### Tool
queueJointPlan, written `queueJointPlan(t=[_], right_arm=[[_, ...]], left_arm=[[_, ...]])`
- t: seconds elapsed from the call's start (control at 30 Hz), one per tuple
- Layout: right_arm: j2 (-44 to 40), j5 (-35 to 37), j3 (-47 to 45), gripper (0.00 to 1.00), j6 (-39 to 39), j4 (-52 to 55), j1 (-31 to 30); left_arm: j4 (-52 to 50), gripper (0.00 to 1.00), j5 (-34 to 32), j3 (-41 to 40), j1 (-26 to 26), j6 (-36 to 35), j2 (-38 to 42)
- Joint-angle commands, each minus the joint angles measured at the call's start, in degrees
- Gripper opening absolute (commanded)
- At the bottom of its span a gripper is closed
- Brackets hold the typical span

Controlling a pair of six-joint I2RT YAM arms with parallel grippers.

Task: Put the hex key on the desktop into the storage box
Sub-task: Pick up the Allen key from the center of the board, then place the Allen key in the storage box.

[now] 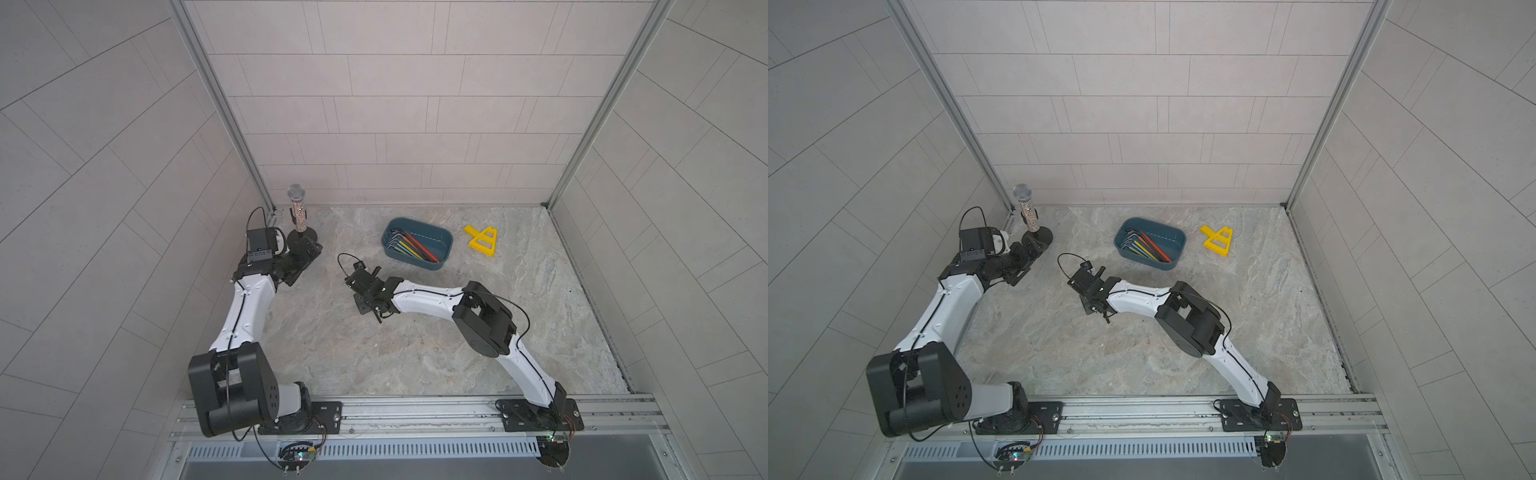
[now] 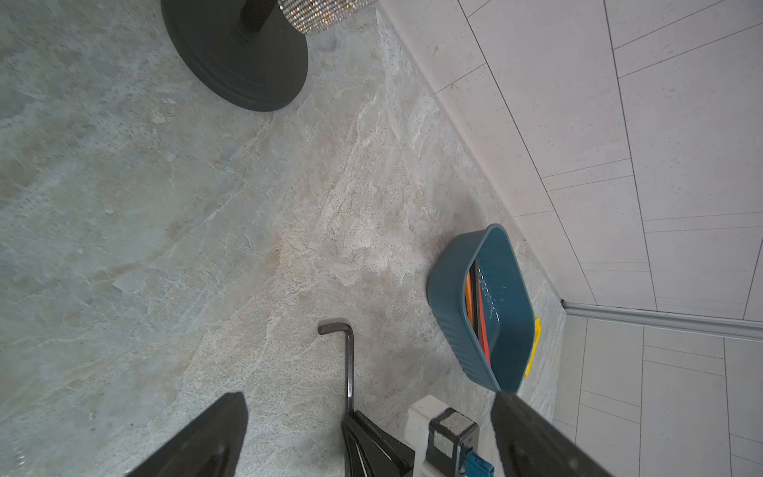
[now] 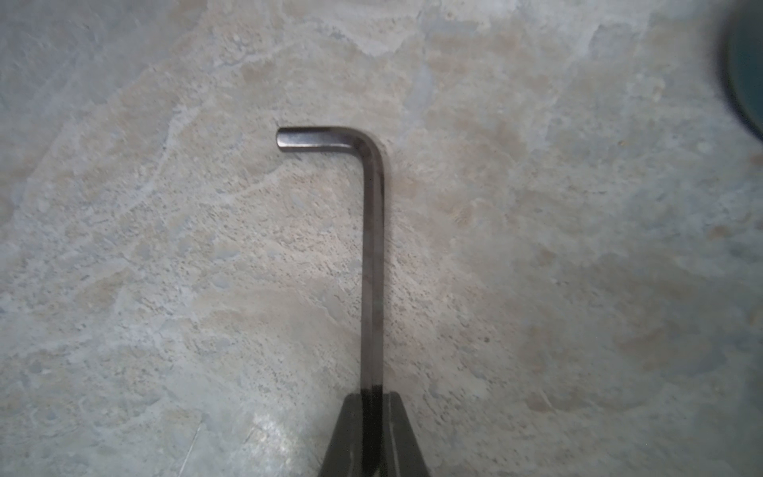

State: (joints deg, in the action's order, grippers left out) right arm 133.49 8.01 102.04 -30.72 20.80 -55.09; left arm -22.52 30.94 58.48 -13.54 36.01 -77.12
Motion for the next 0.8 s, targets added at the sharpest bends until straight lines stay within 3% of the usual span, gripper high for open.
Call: queueJointPlan(t=[0.0,0.37,0.77], right_arm=[[2.89,-0.58,-4.10,0.00,0.20,6.53,0.28],[-7.73,3.78,-8.47,0.00,5.38,6.09,2.49],[-16.28,5.31,-6.07,0.00,15.26,8.12,8.75]], left_arm=[[0.30,1.00,-0.26,-0.60,-0.48,-0.24,1.28],[1.12,1.00,0.56,-1.06,-0.39,0.49,1.34],[3.31,1.00,2.80,-1.95,-0.42,2.08,0.66]])
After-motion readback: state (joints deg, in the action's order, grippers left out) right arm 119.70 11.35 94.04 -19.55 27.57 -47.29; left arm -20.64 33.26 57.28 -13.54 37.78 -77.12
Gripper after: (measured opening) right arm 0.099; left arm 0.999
